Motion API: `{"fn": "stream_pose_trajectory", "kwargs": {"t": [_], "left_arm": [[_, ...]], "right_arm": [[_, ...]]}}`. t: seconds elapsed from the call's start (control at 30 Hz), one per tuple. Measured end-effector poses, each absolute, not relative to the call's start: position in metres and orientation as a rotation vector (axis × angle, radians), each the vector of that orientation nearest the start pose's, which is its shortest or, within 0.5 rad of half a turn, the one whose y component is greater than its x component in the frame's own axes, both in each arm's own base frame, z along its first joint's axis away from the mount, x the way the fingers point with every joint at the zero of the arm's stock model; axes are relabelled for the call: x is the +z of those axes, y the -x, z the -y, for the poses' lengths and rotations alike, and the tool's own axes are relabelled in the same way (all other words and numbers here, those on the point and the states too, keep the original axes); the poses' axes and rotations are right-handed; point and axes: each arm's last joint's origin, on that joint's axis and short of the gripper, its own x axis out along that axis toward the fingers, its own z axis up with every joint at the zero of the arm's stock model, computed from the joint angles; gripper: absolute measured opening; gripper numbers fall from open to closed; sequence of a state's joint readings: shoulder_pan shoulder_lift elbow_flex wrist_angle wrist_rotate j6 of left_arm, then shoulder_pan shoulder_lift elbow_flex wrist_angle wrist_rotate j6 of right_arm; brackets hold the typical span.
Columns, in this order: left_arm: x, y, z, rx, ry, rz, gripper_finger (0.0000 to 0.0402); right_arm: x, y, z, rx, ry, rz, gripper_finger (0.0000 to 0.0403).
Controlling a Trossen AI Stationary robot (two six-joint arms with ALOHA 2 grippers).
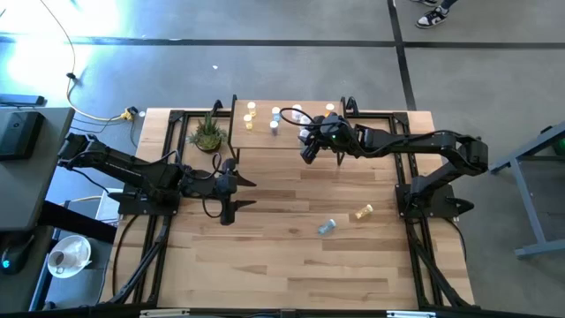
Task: Pick and place medicine bottles onto shelf by color
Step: Put the transparent pill bottle on the shelf, then adjust the top transparent pill bottle on the shelf to align with the others
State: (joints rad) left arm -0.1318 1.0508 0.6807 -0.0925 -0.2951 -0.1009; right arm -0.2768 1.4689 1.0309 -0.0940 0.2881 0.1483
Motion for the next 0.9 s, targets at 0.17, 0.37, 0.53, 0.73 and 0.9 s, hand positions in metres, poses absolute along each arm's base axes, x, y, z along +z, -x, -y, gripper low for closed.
{"fn": "stream_pose_trajectory", "kwargs": {"t": [0.17,0.37,0.53,0.73,0.9], "left_arm": [[0.257,-0.224,0.021,0.183,0.001,-0.444,0.0231],[0.257,-0.224,0.021,0.183,0.001,-0.444,0.0231],[0.257,-0.224,0.021,0.183,0.001,-0.444,0.0231],[0.257,-0.224,0.021,0.183,0.001,-0.444,0.0231],[0.257,-0.223,0.021,0.183,0.001,-0.444,0.0231]], "right_arm": [[0.268,-0.308,0.096,-0.586,-0.121,-0.502,0.0183],[0.269,-0.308,0.096,-0.577,-0.088,-0.510,0.0184],[0.279,-0.311,0.097,-0.573,-0.071,-0.485,0.0184],[0.288,-0.312,0.097,-0.571,-0.063,-0.492,0.0184],[0.303,-0.315,0.098,-0.563,-0.029,-0.460,0.0184]]}}
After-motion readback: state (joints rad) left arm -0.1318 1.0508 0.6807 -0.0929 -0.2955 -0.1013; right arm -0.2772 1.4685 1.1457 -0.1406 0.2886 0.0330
